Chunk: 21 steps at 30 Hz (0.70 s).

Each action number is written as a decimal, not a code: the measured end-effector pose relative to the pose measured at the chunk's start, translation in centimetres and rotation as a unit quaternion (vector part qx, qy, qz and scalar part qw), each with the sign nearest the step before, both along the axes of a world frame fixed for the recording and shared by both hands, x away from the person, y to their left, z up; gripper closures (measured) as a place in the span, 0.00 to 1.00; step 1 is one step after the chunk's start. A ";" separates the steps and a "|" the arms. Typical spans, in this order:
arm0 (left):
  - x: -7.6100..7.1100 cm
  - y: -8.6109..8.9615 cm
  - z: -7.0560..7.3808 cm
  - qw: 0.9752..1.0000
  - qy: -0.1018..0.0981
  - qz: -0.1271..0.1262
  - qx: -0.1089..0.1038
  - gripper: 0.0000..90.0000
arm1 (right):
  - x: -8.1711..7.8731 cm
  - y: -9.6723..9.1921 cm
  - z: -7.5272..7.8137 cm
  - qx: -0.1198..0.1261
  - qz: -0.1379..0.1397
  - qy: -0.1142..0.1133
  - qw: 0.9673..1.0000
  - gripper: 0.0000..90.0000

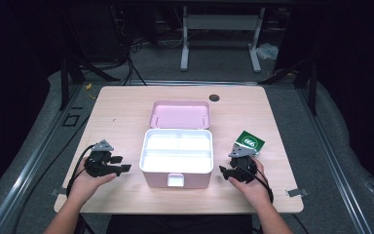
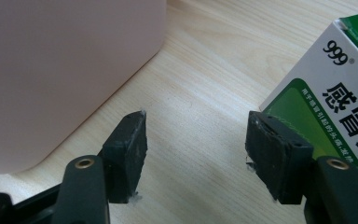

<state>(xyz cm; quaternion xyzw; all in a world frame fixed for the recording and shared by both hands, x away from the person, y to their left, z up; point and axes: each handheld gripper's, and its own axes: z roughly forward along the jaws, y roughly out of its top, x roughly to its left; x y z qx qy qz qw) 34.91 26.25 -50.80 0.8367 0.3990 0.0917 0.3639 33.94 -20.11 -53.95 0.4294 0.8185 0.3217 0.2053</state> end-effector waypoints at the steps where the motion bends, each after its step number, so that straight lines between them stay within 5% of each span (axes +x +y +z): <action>1: 0.1 -0.1 0.5 1.000 -0.005 -0.003 0.001 0.49 | 0.0 0.0 0.0 0.000 0.002 0.000 1.000 0.42; 21: 1.1 -1.8 6.6 0.998 -0.037 -0.046 -0.002 0.50 | 0.0 0.0 0.0 -0.002 0.005 0.000 1.000 0.43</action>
